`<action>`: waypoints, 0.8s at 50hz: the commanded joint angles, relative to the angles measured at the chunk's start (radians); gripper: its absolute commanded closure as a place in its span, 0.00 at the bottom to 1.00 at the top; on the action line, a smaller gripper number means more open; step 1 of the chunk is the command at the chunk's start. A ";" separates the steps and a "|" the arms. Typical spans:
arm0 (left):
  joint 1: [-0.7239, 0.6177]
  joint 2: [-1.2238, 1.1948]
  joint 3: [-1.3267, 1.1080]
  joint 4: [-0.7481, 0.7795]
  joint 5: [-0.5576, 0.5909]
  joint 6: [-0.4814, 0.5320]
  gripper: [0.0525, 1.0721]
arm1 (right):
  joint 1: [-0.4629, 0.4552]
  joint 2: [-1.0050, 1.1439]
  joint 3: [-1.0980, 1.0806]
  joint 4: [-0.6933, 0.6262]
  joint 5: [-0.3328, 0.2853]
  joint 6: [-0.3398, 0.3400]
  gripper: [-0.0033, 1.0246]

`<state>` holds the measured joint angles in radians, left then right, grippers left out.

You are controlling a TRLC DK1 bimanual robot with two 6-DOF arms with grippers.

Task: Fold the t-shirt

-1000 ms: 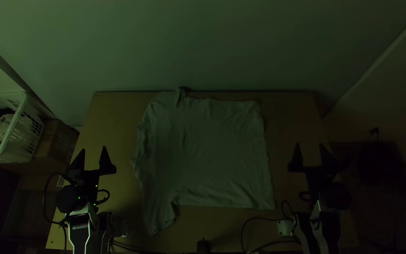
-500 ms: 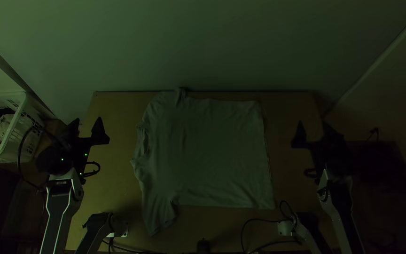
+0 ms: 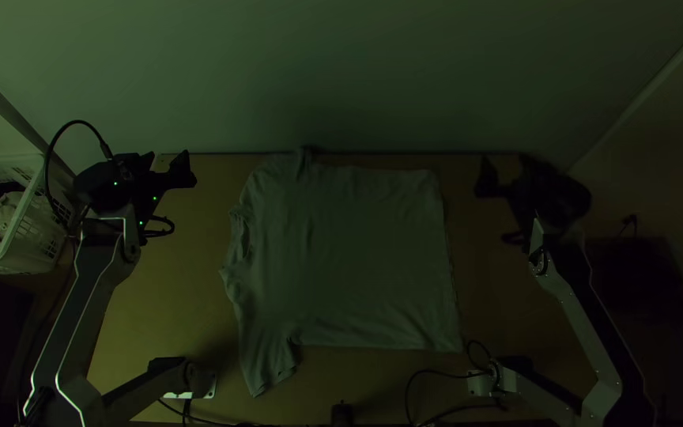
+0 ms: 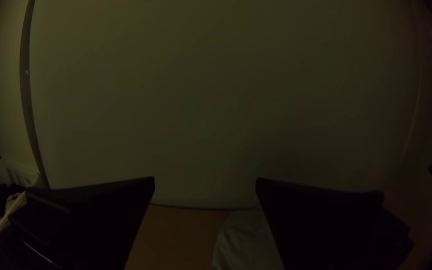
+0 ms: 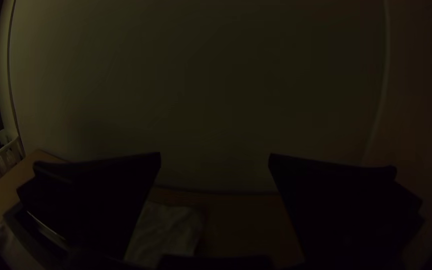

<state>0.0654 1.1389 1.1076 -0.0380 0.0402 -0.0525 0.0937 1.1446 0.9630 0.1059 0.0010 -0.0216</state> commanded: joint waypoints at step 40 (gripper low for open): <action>-0.088 0.768 0.673 -0.375 0.082 -0.069 0.09 | 0.037 0.655 0.571 -0.348 0.010 0.210 0.04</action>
<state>-0.0162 1.8465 1.7123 -0.3958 0.1127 -0.0982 0.1299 1.7588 1.4952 -0.2283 0.0044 0.1577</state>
